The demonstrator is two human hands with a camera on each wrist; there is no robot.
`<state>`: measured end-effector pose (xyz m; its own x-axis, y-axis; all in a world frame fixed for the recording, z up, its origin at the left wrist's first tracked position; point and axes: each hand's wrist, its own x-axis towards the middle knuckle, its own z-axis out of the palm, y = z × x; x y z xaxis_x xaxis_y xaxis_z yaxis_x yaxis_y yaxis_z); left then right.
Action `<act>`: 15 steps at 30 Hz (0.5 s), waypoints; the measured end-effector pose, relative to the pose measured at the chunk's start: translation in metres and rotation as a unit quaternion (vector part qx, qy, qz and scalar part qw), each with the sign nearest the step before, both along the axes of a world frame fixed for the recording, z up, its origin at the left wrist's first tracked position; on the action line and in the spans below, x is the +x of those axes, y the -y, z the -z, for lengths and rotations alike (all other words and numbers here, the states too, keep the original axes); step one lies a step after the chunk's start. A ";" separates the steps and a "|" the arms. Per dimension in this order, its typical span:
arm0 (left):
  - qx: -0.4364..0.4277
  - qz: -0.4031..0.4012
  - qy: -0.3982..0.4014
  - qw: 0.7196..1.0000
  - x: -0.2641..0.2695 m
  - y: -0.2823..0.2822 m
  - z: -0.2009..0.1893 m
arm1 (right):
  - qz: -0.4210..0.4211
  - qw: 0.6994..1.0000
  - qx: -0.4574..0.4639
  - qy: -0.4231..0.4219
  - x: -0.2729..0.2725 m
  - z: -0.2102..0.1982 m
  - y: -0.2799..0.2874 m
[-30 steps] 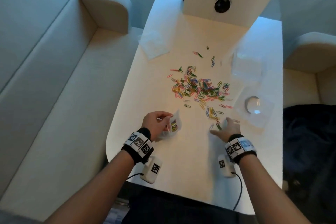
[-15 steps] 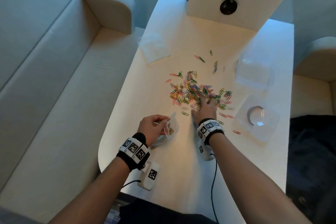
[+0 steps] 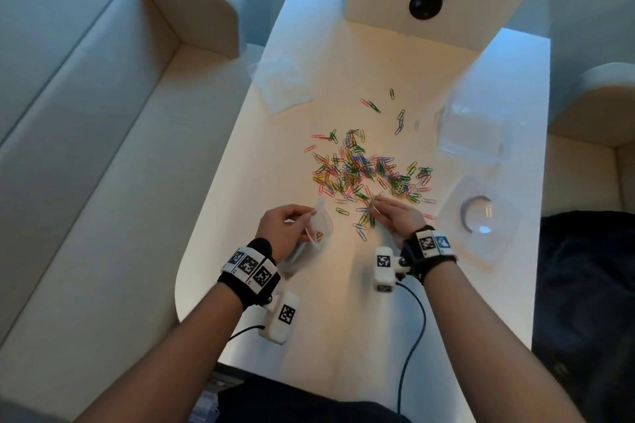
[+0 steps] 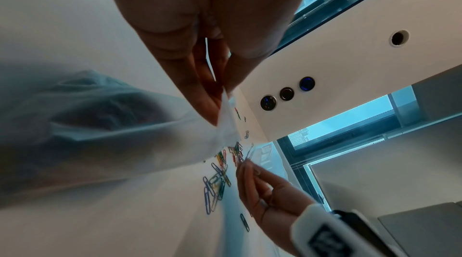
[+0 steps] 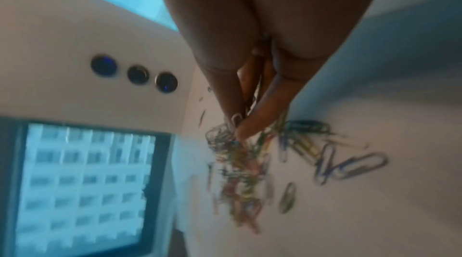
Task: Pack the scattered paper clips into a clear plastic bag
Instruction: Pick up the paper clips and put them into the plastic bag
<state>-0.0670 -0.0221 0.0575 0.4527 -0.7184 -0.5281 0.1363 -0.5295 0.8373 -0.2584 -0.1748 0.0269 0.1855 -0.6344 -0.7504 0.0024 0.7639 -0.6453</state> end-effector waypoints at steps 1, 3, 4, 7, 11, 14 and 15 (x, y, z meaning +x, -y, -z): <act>0.000 -0.001 -0.006 1.000 -0.002 0.001 0.001 | 0.015 0.997 0.030 0.064 0.000 -0.009 -0.004; 0.000 -0.003 -0.014 1.000 -0.009 0.004 0.003 | -0.036 0.992 0.034 0.117 0.006 -0.028 -0.016; -0.003 -0.005 -0.017 1.000 -0.012 0.006 0.004 | -0.084 0.989 0.019 0.117 0.010 -0.033 -0.023; -0.013 -0.003 -0.014 1.000 -0.019 0.012 0.009 | -0.239 0.967 -0.077 0.030 0.023 -0.040 -0.042; -0.022 0.019 -0.008 1.000 -0.026 0.017 0.009 | -0.305 0.911 -0.211 -0.180 0.037 -0.036 -0.052; -0.025 0.026 -0.010 0.999 -0.029 0.020 0.008 | -0.337 0.858 -0.275 -0.273 0.046 -0.034 -0.054; -0.025 0.025 -0.008 0.999 -0.029 0.021 0.009 | -0.359 0.844 -0.285 -0.279 0.048 -0.036 -0.055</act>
